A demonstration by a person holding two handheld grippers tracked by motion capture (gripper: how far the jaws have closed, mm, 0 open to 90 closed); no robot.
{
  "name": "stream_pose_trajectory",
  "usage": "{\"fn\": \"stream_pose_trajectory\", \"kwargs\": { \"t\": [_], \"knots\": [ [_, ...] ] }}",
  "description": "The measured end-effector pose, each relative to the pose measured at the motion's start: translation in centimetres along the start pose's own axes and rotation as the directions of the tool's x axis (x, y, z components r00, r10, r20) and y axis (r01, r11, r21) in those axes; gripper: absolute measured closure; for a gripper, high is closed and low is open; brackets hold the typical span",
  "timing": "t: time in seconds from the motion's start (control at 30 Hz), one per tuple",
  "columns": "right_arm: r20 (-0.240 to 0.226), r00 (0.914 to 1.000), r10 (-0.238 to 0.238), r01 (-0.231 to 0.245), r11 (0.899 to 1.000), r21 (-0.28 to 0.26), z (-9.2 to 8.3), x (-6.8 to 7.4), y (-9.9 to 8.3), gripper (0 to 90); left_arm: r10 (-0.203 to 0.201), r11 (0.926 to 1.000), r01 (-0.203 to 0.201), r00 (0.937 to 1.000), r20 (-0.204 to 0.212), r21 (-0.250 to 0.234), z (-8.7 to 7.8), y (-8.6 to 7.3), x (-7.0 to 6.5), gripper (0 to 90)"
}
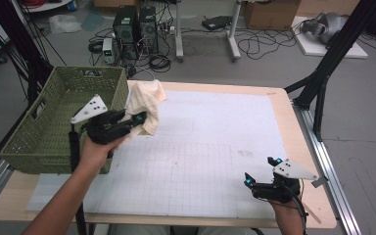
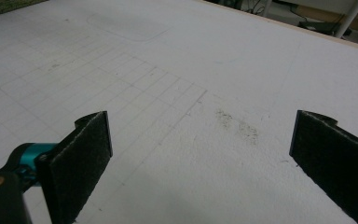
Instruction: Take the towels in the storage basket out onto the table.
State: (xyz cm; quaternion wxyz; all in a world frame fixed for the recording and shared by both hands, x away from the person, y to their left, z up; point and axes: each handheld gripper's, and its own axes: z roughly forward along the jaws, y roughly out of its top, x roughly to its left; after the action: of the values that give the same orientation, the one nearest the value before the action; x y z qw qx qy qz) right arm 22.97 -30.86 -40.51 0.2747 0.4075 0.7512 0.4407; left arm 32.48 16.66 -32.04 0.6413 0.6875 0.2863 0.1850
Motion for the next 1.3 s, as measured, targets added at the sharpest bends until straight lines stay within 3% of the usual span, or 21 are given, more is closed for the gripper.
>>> {"fn": "stream_pose_trajectory", "kwargs": {
  "t": [0.2, 0.33, 0.73, 0.8, 0.9, 1.0, 1.07, 1.13, 1.17, 1.3],
  "knots": [
    [0.002, 1.0000, 0.003, -0.003, 1.000, 0.004, 0.0, -0.1, -0.1, 4.8, -0.015, 0.9996, 0.014, 0.9990, 0.042, 0.024, 2.7, -2.3, -1.6, 70.1],
    [0.001, 1.0000, 0.005, -0.005, 1.000, 0.005, 0.0, -0.2, -0.1, 4.8, -0.013, 0.9977, 0.009, 0.9974, 0.070, 0.067, 4.6, -4.1, -2.6, 69.8],
    [0.004, 0.9999, 0.011, -0.011, 1.000, 0.008, 0.2, -0.3, -0.2, 4.8, -0.041, 0.9802, 0.021, 0.9941, 0.100, 0.197, 10.0, -9.1, -5.0, 67.6],
    [0.002, 0.9999, 0.011, -0.011, 1.000, 0.011, 0.2, -0.4, -0.3, 4.8, -0.047, 0.9739, 0.025, 0.9943, 0.096, 0.225, 10.7, -9.8, -5.2, 67.0],
    [0.006, 0.9999, 0.008, -0.009, 1.000, 0.010, 0.3, -0.3, -0.3, 4.8, -0.015, 0.9522, -0.007, 0.9975, 0.068, 0.305, 11.8, -10.9, -5.3, 66.2],
    [0.003, 1.0000, 0.007, -0.007, 1.000, 0.015, 0.3, -0.3, -0.3, 4.8, -0.003, 0.9387, -0.014, 0.9988, 0.049, 0.344, 12.3, -11.7, -5.2, 64.0],
    [0.003, 1.0000, 0.002, -0.002, 1.000, 0.013, 0.4, -0.2, -0.2, 4.8, -0.018, 0.9309, 0.008, 0.9995, 0.026, 0.365, 12.4, -12.0, -5.1, 57.8],
    [0.001, 1.0000, 0.003, -0.003, 1.000, 0.016, 0.4, -0.2, -0.3, 4.8, -0.037, 0.9243, 0.036, 0.9993, -0.006, 0.380, 12.5, -12.1, -4.9, 40.8],
    [0.001, 1.0000, 0.002, -0.002, 1.000, 0.018, 0.4, -0.2, -0.3, 4.8, -0.026, 0.9227, 0.029, 0.9996, -0.013, 0.384, 12.3, -12.0, -4.8, 35.3],
    [0.000, 1.0000, 0.005, -0.005, 1.000, 0.020, 0.4, -0.3, -0.3, 4.8, -0.033, 0.9357, 0.051, 0.9977, -0.059, 0.349, 11.0, -11.0, -4.3, 20.4]
  ]
}}
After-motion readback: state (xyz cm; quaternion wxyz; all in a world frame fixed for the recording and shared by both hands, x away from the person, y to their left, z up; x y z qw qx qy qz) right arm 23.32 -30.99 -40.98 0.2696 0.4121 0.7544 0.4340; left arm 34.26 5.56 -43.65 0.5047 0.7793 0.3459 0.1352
